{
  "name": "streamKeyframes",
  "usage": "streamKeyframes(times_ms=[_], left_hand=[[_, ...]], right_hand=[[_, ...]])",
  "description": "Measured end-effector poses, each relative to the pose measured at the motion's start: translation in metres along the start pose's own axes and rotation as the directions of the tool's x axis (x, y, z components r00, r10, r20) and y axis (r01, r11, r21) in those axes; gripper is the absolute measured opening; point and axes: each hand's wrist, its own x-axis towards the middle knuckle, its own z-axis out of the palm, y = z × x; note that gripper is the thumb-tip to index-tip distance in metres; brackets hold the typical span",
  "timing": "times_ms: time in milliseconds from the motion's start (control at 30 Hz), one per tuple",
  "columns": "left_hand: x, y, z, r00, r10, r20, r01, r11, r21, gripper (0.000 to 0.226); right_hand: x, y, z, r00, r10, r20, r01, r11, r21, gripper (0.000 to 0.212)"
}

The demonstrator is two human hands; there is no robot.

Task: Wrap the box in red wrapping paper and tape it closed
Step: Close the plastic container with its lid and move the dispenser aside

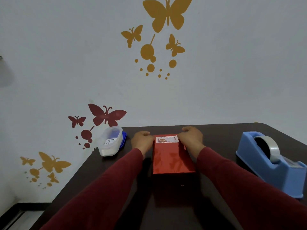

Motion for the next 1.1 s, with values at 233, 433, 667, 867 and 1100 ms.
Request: streamKeyframes(times_ms=[233, 433, 667, 867, 1100], left_hand=[[0.004, -0.006, 0.022, 0.991, -0.042, 0.124, 0.037, 0.999, 0.035, 0.04], [0.002, -0.004, 0.018, 0.988, -0.112, 0.11, 0.113, 0.994, -0.002, 0.045], [0.001, -0.007, 0.015, 0.983, -0.099, 0.157, 0.096, 0.995, 0.028, 0.043], [-0.003, 0.013, -0.014, 0.993, 0.056, 0.107, -0.065, 0.995, 0.078, 0.04], [0.024, 0.025, -0.099, 0.95, 0.312, -0.012, -0.302, 0.929, 0.213, 0.026]], right_hand=[[0.013, 0.005, 0.01, 0.967, 0.041, 0.252, -0.02, 0.996, -0.086, 0.035], [0.014, 0.001, 0.011, 0.977, 0.129, 0.172, -0.114, 0.989, -0.097, 0.039], [0.017, 0.011, 0.013, 0.972, 0.074, 0.222, -0.053, 0.994, -0.098, 0.033], [0.008, -0.016, 0.013, 0.976, -0.194, 0.1, 0.212, 0.951, -0.224, 0.032], [-0.005, -0.075, 0.058, 0.874, -0.422, 0.241, 0.469, 0.863, -0.19, 0.033]])
